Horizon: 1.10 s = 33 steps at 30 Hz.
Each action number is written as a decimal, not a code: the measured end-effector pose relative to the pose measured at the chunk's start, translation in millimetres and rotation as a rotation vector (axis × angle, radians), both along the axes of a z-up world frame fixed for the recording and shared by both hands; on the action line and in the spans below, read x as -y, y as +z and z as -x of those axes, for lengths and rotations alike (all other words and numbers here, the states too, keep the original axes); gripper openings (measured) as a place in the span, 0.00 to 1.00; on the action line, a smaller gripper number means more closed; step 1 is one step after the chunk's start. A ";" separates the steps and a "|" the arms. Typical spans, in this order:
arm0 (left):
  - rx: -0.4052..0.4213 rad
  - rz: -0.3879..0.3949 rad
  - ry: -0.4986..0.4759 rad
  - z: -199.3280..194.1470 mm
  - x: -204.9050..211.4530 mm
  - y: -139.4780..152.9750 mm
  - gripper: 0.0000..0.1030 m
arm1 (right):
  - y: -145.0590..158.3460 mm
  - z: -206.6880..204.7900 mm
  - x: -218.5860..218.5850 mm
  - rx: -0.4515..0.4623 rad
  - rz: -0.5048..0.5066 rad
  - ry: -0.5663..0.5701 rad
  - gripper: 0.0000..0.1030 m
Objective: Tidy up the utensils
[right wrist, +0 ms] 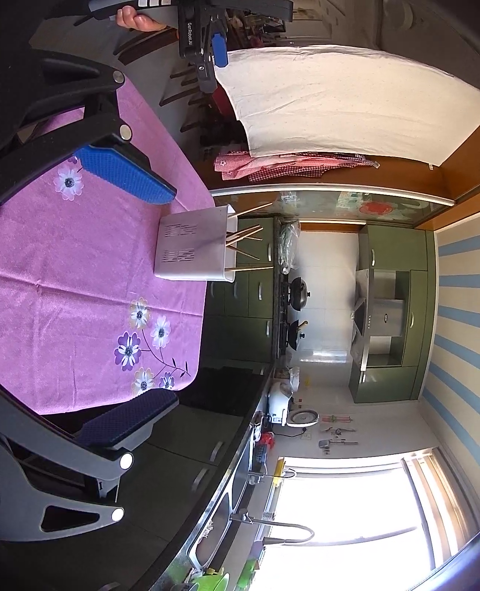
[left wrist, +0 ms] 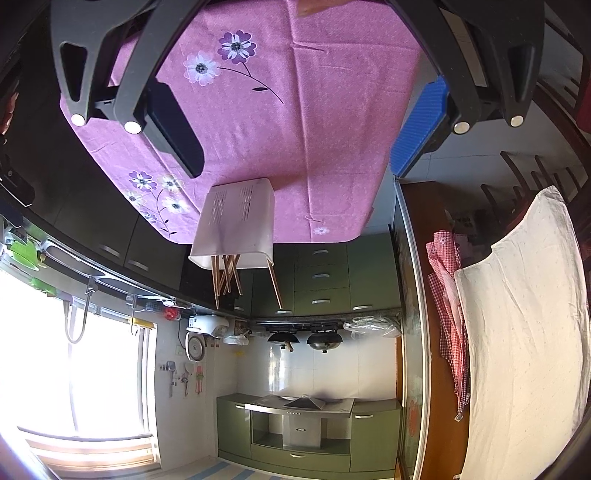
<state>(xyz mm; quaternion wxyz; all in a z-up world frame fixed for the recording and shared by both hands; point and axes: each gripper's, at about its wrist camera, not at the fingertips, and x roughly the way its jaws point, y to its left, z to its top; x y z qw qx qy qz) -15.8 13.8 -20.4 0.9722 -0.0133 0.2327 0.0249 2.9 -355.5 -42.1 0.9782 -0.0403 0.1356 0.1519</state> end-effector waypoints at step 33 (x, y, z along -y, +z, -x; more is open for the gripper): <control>0.001 0.009 -0.004 3.0 -2.6 2.2 0.93 | -9.2 -14.7 -11.8 -0.038 0.005 0.025 0.95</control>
